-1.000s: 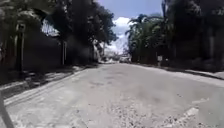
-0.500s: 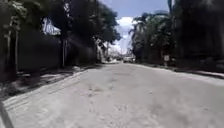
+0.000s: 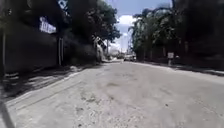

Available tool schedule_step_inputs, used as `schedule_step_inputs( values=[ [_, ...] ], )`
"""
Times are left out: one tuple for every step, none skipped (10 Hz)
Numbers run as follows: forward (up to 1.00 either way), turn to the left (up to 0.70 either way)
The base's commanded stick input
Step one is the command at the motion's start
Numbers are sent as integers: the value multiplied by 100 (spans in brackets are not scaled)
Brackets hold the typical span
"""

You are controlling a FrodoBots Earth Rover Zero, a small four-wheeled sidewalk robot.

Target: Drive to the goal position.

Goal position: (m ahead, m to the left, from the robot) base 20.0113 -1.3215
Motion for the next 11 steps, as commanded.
schedule_step_inputs(
  values=[
    [100, -15],
    [100, -36],
    [100, -36],
    [100, -36],
    [100, -36],
    [100, -33],
    [100, -27],
    [100, -21],
    [100, -15],
    [100, -8],
    [100, -2]
  ],
)
